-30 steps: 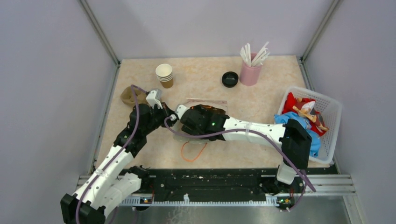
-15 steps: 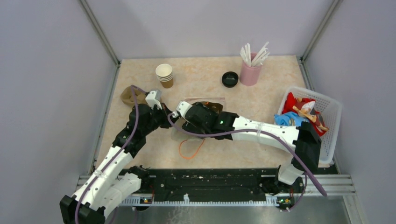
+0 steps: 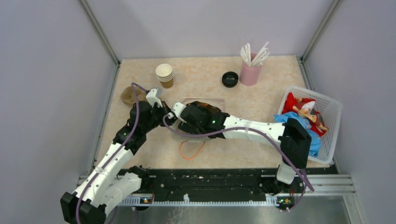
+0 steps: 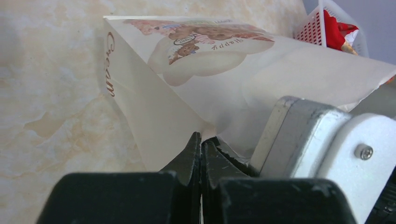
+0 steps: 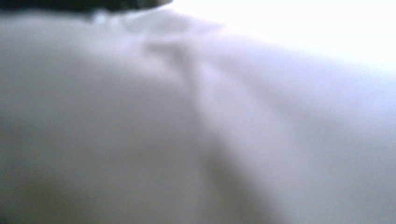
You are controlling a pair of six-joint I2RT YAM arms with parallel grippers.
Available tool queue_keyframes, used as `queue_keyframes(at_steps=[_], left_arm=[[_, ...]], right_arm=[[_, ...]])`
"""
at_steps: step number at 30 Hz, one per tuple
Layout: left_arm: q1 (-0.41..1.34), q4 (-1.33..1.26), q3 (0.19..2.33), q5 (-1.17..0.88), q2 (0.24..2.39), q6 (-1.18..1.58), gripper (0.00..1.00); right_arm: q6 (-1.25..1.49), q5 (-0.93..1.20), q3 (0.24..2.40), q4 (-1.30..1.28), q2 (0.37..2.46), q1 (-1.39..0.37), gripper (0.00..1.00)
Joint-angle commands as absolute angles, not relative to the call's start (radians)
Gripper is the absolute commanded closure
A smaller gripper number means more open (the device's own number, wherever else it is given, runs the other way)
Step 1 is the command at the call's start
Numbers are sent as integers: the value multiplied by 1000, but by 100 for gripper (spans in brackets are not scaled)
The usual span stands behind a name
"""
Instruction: Pack the takeout coffee
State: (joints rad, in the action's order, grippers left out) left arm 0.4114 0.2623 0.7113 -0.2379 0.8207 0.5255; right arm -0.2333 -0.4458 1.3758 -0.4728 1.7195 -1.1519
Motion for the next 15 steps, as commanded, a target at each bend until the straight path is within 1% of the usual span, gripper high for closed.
queue_keyframes(at_steps=[1,8,15], left_arm=[[423,251,750,-283,823,529,100],[424,265,766,-264,834,520,100],[425,267,775,-249,848,522,100]], right_arm=[[-286,-514,1393,-407,1769,-1123,29],[-298,-424,1429,-509,1678,-1138,29],[-326,-466,1430,-595,1595,-1132,29]])
